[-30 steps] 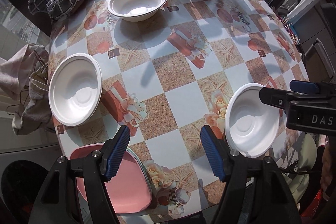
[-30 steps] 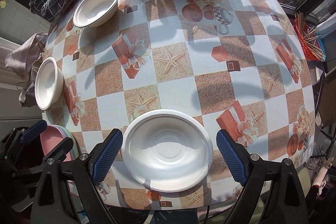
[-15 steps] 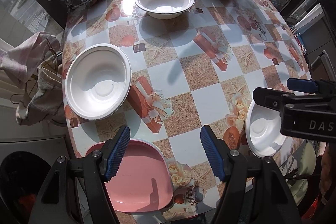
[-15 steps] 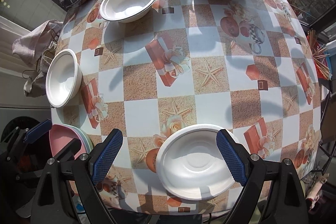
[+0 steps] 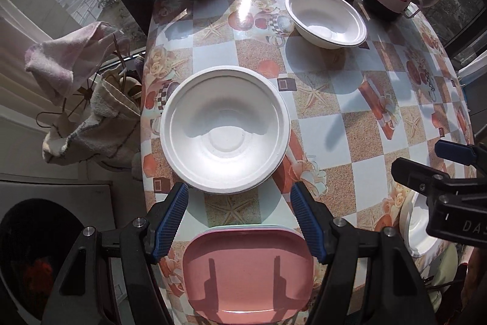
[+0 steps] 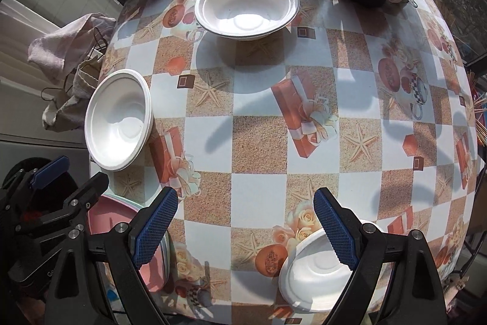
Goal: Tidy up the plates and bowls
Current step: 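Move both grippers to the second white bowl and grasp its rim, then lift the second white bowl with both grippers and carry it over the first bowl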
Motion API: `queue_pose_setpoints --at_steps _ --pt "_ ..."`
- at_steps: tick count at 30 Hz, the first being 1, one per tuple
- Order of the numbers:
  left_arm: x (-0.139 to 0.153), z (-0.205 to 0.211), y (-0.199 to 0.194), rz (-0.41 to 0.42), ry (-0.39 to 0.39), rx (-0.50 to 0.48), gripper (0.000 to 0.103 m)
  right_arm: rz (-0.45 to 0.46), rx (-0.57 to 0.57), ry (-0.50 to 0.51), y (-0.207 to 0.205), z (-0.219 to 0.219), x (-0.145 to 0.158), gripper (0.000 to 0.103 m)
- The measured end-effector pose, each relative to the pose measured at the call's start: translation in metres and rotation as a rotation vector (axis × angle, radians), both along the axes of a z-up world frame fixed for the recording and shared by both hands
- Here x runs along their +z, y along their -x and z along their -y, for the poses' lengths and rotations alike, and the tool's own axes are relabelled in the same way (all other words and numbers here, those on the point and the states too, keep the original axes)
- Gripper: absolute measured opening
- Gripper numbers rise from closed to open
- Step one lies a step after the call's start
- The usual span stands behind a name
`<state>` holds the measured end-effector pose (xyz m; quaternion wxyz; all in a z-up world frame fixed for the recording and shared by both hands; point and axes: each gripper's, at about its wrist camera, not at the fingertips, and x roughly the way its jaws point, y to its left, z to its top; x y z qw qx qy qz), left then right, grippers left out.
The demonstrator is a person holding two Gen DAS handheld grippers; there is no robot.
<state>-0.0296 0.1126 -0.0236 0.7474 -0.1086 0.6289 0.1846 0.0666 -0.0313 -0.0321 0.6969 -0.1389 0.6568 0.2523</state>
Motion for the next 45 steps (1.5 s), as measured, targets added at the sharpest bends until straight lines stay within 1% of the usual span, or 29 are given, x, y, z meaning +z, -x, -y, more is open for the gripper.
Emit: queue_pose_setpoints --at_steps 4,7,10,14,19,23,24,25,26,27,28,29,30,31,32,33,34,37,41,45 --pt "-0.012 -0.038 -0.004 -0.024 -0.038 0.06 0.073 -0.017 0.027 -0.011 0.0 -0.033 -0.011 0.092" --pt "-0.025 -0.061 -0.008 -0.041 -0.044 0.093 0.073 -0.028 0.045 -0.015 0.0 -0.058 -0.021 0.092" --pt "-0.039 -0.077 -0.013 -0.057 -0.041 0.107 0.073 -0.045 0.044 -0.018 -0.002 -0.078 -0.033 0.092" --pt "-0.052 -0.09 -0.019 -0.068 -0.042 0.102 0.073 -0.064 0.035 -0.01 -0.005 -0.095 -0.048 0.092" --pt "-0.073 -0.097 -0.029 -0.108 -0.043 0.072 0.073 -0.082 0.031 0.01 -0.009 -0.107 -0.065 0.092" --pt "-0.085 -0.103 -0.03 -0.127 -0.003 0.079 0.073 -0.097 0.032 0.011 -0.01 -0.11 -0.074 0.091" --pt "-0.088 -0.102 -0.03 -0.134 0.001 0.072 0.071 -0.099 0.04 0.008 -0.01 -0.111 -0.076 0.089" --pt "-0.09 -0.101 -0.03 -0.135 0.009 0.062 0.068 -0.101 0.049 0.003 -0.009 -0.112 -0.077 0.078" --pt "-0.09 -0.1 -0.031 -0.13 0.019 0.054 0.066 -0.104 0.057 0.006 -0.007 -0.114 -0.078 0.064" --pt "-0.091 -0.098 -0.032 -0.13 0.024 0.047 0.063 -0.113 0.062 0.004 -0.006 -0.115 -0.08 0.06" --pt "-0.09 -0.096 -0.034 -0.129 0.021 0.038 0.059 -0.125 0.061 -0.006 -0.005 -0.116 -0.081 0.053" --pt "-0.09 -0.095 -0.035 -0.125 0.03 0.03 0.055 -0.143 0.06 -0.024 -0.005 -0.116 -0.082 0.043" --pt "-0.09 -0.093 -0.037 -0.123 0.045 0.021 0.047 -0.16 0.056 -0.038 -0.005 -0.116 -0.084 0.039" --pt "-0.089 -0.09 -0.039 -0.123 0.049 0.013 0.041 -0.17 0.058 -0.042 -0.004 -0.116 -0.084 0.035" --pt "-0.089 -0.087 -0.042 -0.124 0.059 0.002 0.039 -0.168 0.072 -0.034 -0.003 -0.117 -0.084 0.023" --pt "-0.09 -0.084 -0.044 -0.122 0.072 -0.009 0.038 -0.182 0.086 -0.031 -0.001 -0.117 -0.085 0.018" --pt "-0.09 -0.08 -0.046 -0.13 0.062 -0.013 0.038 -0.18 0.085 -0.031 -0.001 -0.114 -0.085 0.017" --pt "-0.092 -0.07 -0.048 -0.125 0.095 -0.01 0.037 -0.195 0.066 -0.028 -0.003 -0.097 -0.085 0.017" --pt "-0.092 -0.037 -0.055 -0.129 0.083 -0.073 0.037 -0.204 0.04 -0.014 -0.007 -0.065 -0.086 0.017" --pt "-0.094 -0.011 -0.057 -0.127 0.09 -0.099 0.037 -0.205 0.013 -0.004 -0.008 -0.038 -0.085 0.017"
